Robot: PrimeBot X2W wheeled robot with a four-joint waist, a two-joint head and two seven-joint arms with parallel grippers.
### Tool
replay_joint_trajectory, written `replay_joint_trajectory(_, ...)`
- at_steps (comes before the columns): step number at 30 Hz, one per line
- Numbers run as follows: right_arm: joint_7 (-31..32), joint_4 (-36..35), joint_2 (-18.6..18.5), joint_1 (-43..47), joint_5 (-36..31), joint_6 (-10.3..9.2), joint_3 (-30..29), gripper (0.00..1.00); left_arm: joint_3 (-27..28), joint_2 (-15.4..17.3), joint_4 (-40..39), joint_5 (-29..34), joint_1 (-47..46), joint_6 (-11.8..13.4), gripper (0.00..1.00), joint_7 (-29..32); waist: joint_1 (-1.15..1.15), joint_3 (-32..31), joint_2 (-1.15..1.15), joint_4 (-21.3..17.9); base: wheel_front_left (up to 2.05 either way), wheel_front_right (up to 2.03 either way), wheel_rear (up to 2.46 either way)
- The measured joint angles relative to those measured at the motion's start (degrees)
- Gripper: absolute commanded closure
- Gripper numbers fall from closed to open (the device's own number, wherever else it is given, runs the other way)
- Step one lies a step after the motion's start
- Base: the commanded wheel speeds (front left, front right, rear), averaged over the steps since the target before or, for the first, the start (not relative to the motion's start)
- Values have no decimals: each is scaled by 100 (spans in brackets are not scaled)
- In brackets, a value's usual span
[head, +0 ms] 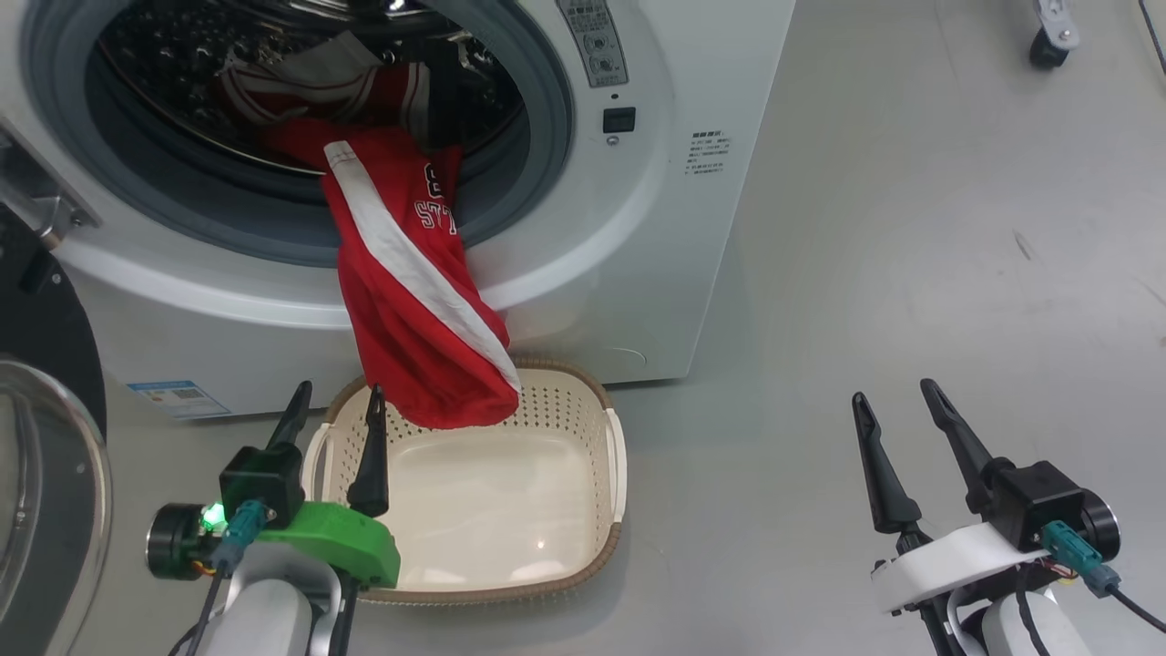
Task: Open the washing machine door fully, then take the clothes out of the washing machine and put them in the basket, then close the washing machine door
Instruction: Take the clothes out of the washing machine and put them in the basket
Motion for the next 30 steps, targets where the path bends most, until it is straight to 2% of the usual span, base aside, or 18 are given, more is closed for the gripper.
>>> replay_joint_trajectory(9, 0, -14, 13, 219, 0, -11, 18, 0, -47, 5, -449, 9, 507, 69, 0, 0, 0, -310, 0, 54, 0, 0, 0)
replay_joint_trajectory(30, 0, -122, 32, 352, 1, -64, 52, 0, -81, 19, -1055, 32, 963, 204, 0, 0, 0, -330, 0, 6, 0, 0, 0)
